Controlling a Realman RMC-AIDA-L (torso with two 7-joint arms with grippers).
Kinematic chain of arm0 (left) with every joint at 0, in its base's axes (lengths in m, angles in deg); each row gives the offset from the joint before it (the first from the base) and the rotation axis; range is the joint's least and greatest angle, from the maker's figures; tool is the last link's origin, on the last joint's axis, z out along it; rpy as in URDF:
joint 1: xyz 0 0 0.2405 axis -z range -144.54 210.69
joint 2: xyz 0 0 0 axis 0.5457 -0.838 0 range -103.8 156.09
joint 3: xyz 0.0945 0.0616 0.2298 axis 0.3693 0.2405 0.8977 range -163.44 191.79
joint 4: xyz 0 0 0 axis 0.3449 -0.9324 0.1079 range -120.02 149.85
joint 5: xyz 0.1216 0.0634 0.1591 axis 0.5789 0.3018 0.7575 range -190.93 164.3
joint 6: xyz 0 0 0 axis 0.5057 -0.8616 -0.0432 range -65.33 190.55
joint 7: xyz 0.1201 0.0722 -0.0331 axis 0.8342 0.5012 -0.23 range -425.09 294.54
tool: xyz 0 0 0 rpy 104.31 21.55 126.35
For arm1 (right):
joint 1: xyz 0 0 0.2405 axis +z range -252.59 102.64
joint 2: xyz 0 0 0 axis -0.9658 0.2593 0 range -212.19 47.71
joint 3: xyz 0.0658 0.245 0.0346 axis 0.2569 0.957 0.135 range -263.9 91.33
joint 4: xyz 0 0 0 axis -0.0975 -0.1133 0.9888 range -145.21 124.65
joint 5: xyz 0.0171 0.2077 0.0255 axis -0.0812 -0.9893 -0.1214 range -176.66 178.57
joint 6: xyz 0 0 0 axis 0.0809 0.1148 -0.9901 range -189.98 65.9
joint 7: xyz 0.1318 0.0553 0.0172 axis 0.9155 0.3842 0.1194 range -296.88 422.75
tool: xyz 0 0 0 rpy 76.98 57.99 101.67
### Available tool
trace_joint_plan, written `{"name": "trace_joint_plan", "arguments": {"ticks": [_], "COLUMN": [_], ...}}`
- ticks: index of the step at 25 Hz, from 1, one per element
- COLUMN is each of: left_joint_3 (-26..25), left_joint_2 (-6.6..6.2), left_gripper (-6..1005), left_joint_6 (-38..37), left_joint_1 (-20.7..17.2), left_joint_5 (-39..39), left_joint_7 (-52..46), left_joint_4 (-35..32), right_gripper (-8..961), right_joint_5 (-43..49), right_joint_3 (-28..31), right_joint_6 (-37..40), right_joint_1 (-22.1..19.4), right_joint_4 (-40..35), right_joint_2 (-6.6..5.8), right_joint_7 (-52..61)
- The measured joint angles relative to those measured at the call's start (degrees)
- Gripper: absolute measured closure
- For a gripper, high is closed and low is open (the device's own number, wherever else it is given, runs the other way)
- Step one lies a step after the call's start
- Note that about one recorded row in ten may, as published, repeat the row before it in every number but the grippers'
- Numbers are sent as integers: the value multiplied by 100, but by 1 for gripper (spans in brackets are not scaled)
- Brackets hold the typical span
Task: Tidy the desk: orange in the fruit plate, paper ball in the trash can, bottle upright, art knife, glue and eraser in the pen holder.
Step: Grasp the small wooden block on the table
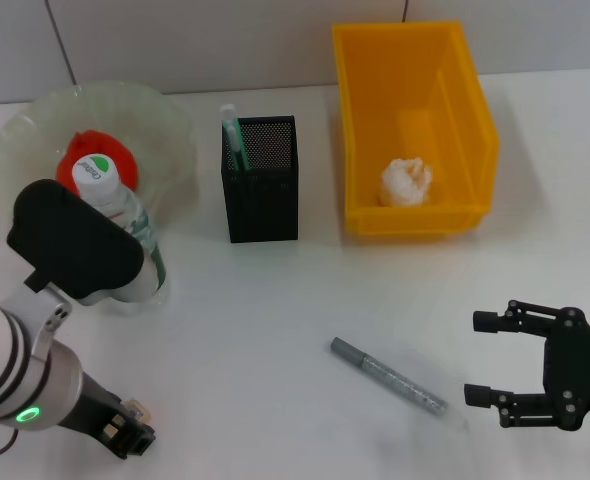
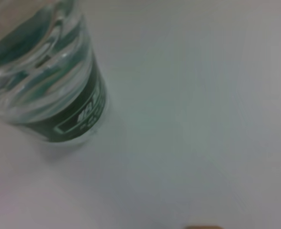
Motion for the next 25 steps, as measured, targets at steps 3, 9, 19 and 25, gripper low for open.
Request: {"name": "trace_joint_plan", "arguments": {"ticks": [3, 9, 19, 25], "left_joint_3": [-71, -388, -464, -533], "left_joint_2": [14, -7, -22, 7], "left_gripper": [560, 653, 892, 969], "left_joint_6": [-43, -110, -120, -166], "left_joint_1": [100, 123, 121, -11], "left_joint_5": [-70, -357, -433, -469], "left_joint_7": [-6, 30, 73, -8], "left_joint_4": [53, 52, 31, -348], "right_gripper": [137, 137, 138, 138], "right_joint_5": [1, 3, 4, 6], "right_joint_3": [0, 7, 9, 9], "right_joint_6": [7, 5, 2, 2], "right_joint_1": [-2, -3, -12, -20], "right_joint_4": [4, 19, 55, 55], "right_joint_2": [6, 6, -10, -18], "right_joint_7": [1, 0, 1, 1]}}
